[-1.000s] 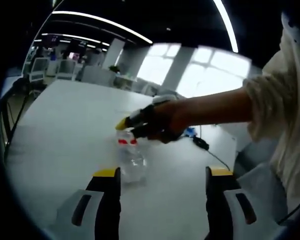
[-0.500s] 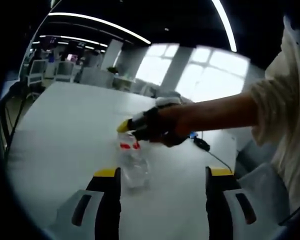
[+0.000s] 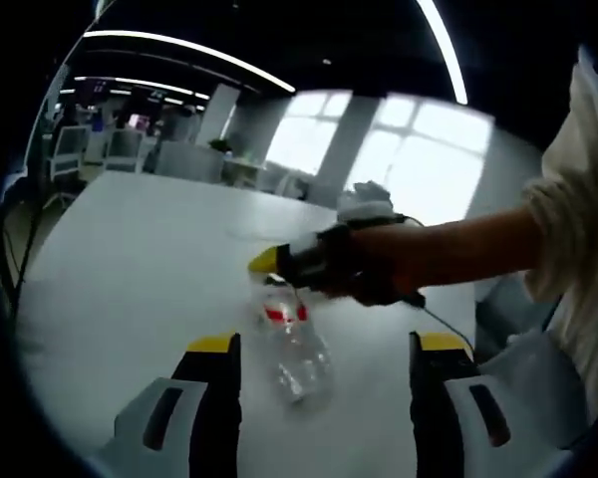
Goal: Arrange the tabletop items into an orderly group along one side of the table until the central work area is clear of visible clutter.
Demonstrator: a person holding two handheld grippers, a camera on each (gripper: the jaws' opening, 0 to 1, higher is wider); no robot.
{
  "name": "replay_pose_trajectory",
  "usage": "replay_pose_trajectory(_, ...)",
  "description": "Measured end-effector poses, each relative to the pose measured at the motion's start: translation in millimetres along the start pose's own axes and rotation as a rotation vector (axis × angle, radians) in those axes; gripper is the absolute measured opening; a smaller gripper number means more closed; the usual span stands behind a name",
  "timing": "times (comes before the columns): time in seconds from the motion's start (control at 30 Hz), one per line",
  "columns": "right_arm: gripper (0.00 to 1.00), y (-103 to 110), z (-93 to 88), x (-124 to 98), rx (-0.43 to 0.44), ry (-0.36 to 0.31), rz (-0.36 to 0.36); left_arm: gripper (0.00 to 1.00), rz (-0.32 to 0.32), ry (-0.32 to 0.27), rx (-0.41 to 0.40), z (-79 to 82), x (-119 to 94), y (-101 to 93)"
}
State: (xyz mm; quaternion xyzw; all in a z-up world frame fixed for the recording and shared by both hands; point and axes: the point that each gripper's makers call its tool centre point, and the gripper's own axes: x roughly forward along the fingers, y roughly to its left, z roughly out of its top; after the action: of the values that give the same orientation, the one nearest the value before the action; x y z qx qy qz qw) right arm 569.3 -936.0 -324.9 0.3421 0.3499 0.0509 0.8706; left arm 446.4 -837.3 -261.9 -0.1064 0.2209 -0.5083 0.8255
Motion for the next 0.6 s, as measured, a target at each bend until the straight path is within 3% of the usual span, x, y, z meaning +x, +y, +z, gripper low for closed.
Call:
replay_pose_trajectory(0.3, 0.16, 16, 3.3, -14, -0.085, -0.042, 0.066, 0.65, -0.048, 0.013, -0.006, 2.7, 31, 14.4)
replay_pose_trajectory(0.4, 0.16, 25, 3.7, -20, -0.150, -0.056, 0.100, 0.65, -0.056, 0.017, -0.010, 3.9, 41, 22.6)
replay_pose_trajectory(0.6, 0.16, 38, 1.3, -29, -0.213, -0.073, 0.139, 0.66, -0.117, 0.060, -0.021, -4.7, 64, 24.1)
